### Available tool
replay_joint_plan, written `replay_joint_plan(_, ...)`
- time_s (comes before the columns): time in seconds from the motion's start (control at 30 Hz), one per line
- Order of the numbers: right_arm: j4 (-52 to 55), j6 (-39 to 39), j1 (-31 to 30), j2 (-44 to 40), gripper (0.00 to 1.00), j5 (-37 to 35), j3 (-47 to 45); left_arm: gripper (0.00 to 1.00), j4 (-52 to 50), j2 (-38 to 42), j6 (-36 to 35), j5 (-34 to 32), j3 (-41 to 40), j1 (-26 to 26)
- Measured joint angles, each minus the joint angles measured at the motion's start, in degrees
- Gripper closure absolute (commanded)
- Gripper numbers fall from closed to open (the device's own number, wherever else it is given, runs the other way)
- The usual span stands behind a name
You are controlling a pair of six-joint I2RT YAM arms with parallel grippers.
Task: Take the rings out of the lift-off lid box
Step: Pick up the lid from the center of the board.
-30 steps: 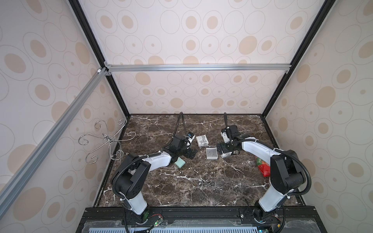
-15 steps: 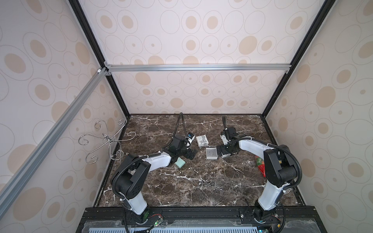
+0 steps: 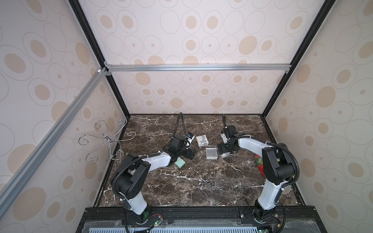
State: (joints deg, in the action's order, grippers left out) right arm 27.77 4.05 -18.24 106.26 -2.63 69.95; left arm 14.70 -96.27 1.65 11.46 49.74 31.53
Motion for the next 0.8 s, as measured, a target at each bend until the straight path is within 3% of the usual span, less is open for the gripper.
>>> replay_joint_plan(0.27, 0.9, 0.4, 0.0, 2.1, 0.16, -0.1, 2.2, 0.0, 0.0, 0.0, 0.0, 0.0, 0.0, 0.0)
replay_joint_plan(0.47, 1.6, 0.6, 0.1, 2.3, 0.26, -0.2, 2.4, 0.0, 0.0, 0.0, 0.0, 0.0, 0.0, 0.0)
replay_joint_plan(0.8, 3.6, 2.6, 0.3, 1.8, 0.28, -0.4, 2.4, 0.0, 0.0, 0.0, 0.0, 0.1, 0.0, -0.1)
